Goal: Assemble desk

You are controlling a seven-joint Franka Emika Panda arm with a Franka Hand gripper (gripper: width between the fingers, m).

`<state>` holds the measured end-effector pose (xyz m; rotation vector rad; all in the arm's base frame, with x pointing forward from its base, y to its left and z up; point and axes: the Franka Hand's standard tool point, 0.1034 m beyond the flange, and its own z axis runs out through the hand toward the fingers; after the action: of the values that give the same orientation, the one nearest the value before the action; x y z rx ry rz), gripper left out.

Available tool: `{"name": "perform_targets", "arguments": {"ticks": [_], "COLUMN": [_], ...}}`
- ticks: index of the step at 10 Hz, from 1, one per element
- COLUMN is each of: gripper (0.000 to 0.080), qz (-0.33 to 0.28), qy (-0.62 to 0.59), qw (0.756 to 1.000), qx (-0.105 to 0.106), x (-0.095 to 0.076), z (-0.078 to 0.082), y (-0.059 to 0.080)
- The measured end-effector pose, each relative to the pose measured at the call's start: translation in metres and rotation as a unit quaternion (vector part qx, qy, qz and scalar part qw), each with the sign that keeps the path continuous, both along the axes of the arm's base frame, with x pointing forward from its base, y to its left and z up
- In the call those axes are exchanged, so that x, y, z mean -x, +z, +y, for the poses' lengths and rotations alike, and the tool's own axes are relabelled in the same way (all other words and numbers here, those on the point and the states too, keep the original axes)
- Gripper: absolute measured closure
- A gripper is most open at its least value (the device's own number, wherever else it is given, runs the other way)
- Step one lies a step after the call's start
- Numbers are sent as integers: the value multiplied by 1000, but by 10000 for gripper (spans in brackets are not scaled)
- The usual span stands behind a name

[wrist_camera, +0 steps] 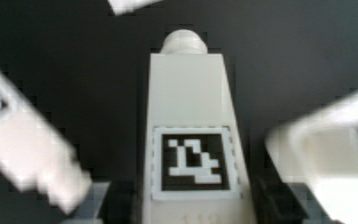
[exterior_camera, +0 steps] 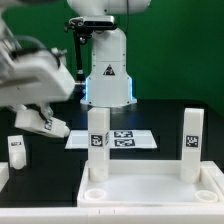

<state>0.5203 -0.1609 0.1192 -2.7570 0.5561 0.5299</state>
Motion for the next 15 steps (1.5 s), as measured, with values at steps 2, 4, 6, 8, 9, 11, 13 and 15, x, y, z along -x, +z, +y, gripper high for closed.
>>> {"name": "perform_targets", "arguments": {"ticks": [2,4,6,8,9,11,13,15], "gripper": [515,515,515,515,515,515,515,515], "qz": [-82,-135,-185,-231,-269,-330,-388,-387], "qy": [0,-9,-8,-27,-21,-28,-28,-34], "qw": [996,987,977,964,952,926,897,903], "qx": [42,82,107,128,145,179,211,183], "x": [-8,-14,-54,-86,-96,-95,-96,-102], "z": [7,6,41,69,87,80,84,160], "y": [8,7,38,63,67,62,62,60]}}
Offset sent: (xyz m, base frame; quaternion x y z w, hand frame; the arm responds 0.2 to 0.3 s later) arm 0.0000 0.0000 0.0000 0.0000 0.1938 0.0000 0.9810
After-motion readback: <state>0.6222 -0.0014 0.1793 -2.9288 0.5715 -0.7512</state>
